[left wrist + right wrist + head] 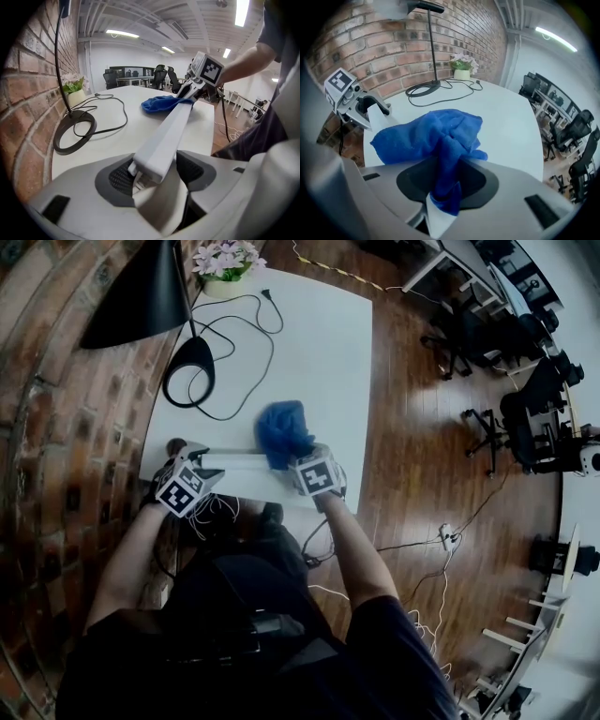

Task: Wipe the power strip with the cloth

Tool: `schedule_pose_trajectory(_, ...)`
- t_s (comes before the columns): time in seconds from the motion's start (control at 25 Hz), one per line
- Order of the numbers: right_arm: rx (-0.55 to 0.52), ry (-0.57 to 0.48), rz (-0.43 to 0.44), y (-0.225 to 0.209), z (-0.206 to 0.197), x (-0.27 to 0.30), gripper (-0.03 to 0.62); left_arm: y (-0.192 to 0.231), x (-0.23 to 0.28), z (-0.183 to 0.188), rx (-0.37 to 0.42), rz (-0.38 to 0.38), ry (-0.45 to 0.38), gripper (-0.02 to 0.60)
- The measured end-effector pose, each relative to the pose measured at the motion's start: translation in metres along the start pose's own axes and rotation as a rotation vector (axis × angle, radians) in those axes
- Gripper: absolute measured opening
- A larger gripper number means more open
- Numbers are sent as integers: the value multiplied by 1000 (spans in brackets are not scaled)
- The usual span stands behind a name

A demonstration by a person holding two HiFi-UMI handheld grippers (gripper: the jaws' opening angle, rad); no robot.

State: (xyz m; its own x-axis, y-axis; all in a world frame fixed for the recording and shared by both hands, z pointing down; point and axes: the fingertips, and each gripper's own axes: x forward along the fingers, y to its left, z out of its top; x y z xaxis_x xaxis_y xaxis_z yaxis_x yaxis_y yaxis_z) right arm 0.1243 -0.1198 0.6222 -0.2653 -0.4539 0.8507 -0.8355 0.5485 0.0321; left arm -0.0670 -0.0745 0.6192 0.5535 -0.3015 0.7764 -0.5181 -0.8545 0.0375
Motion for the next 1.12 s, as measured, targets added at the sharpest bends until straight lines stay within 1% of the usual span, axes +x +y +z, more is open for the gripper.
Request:
schedule_pose_trajectory(0.04,-27,2,-11,5,0,1,97,1,0,-1,1,5,-1,279)
schedule_pose_trajectory(0.08,-45,1,-29,7,1,1,76,1,1,-1,1,8,-4,279)
schedule_pose_trajectory(0.12,-47,-2,-48,8,1,1,67,1,1,-1,1,11,-6,278)
schedule_pose_trajectory(0.24,-24,-16,-73,6,-1,-1,64,0,1,1,1,16,-12,279)
schedule_pose_trajectory(0.36,-32,5,-51,9,-5,-5,63,-3,1,2,-6,10,-17,278)
schedule_pose_trajectory(0.44,-3,21,-55,11,-10,-15,63,-3,2,2,-13,2,-17,275)
schedule_pose_trajectory(0.52,37,-9,-58,14,-7,-30,63,0,3,1,-14,0,-13,273)
schedule_pose_trajectory(0.56,39,-31,-56,17,-3,-37,62,2,3,0,-12,0,-10,273)
schedule_pose_trajectory(0.64,11,-65,-46,26,8,-52,61,2,3,-2,-7,-1,-9,272)
schedule_pose_trajectory(0.8,-20,-128,8,46,30,-79,61,1,5,-2,2,4,-21,272)
schedule_pose_trajectory(0.96,-118,-86,51,67,31,-75,63,-1,3,-1,1,8,-17,272)
schedule_pose_trajectory(1.04,-139,-74,83,79,33,-69,63,0,4,0,1,9,-18,272)
schedule_pose_trajectory(1.12,-176,-61,95,90,34,-63,63,-1,4,0,0,8,-21,272)
